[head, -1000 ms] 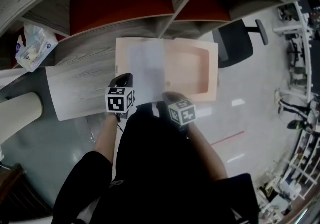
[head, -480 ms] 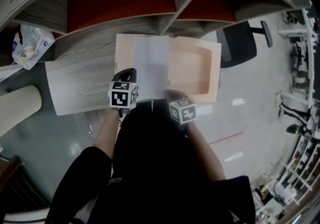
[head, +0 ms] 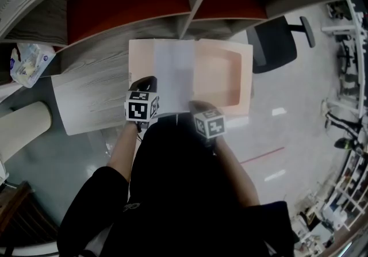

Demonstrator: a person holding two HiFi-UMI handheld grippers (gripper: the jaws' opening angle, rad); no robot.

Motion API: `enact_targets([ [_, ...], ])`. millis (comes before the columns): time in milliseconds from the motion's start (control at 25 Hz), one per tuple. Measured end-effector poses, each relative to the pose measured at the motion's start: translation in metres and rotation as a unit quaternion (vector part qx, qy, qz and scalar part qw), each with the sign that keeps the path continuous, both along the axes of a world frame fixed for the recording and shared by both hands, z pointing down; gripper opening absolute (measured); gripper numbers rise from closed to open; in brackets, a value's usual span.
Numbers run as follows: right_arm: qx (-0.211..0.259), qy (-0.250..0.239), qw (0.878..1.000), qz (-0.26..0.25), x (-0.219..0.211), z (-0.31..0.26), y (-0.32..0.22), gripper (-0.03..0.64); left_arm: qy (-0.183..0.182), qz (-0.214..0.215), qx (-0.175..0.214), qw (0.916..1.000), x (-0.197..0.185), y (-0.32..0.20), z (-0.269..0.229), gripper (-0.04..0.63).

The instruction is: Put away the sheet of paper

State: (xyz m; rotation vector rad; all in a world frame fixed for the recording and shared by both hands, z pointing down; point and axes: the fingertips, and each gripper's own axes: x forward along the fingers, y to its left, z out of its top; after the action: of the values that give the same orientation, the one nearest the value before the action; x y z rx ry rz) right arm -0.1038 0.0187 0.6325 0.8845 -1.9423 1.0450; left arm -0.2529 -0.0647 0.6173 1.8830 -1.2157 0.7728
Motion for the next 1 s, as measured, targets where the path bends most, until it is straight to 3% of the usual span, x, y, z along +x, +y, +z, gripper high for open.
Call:
enact_targets([
  [1000,-0.024,0.0,0.999,0.039,0.018,0.01,-0.001,0.018,-0.005,0.022,-0.009,0.9997,0.017,-0.013,0.007,0.046],
])
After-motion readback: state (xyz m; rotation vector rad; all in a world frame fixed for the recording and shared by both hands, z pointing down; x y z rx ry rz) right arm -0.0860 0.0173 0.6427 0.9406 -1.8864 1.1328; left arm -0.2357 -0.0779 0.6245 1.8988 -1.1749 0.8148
